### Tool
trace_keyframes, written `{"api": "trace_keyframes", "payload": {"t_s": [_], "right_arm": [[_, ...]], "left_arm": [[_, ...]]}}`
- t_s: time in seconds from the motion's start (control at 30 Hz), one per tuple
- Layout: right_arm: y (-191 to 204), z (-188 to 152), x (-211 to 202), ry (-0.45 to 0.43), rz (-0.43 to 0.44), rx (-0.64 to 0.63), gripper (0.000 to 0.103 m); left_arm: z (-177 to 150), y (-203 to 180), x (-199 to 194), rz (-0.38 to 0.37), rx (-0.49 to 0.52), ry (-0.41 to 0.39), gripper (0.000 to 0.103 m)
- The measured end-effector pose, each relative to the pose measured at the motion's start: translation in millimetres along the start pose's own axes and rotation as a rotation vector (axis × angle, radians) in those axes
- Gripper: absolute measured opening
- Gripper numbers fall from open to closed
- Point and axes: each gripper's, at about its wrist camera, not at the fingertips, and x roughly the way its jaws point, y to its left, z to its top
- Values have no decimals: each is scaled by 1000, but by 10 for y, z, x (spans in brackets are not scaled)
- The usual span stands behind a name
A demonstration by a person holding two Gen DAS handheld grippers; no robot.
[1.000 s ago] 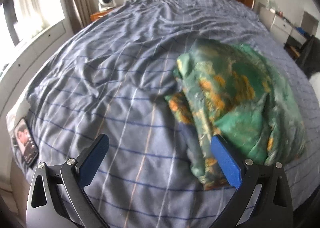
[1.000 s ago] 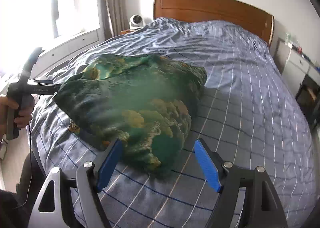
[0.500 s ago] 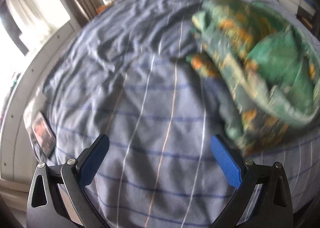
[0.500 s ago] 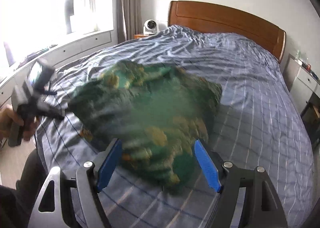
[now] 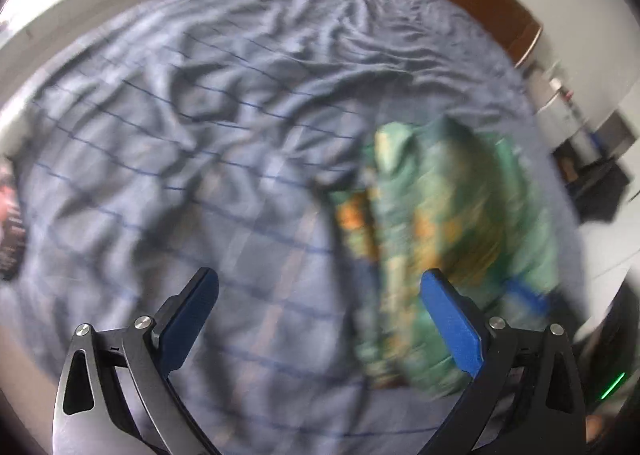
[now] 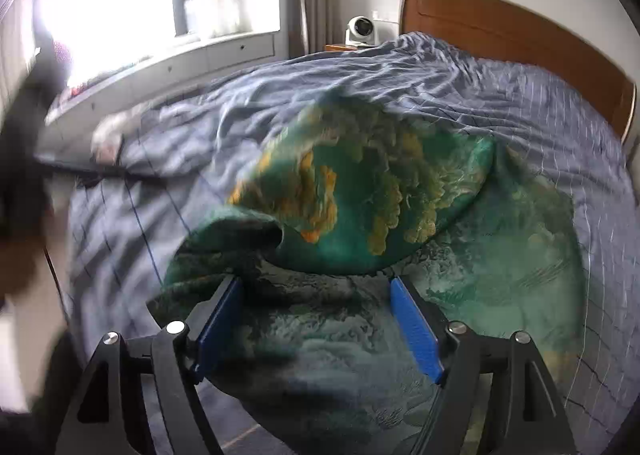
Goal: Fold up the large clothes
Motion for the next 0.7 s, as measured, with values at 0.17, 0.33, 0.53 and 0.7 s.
{"api": "trace_keyframes", "payload": {"t_s": [0.17,0.33,0.53,0.7], "right_arm": [[172,-161,10,-39,-68,-63,78],[117,-142,-171,-62,-44,-60,77],[-513,-183,-914,-127,-4,98,79],[-1180,-520,-1090,-3,-104,238,79]], "left_arm": [[75,-238,550,-99,-1,109,101],[57,-156,901,-190,-95,169,103],[57,-155,868,-216,-85,162,103],[25,-188,885,-196,-72,134,103]]}}
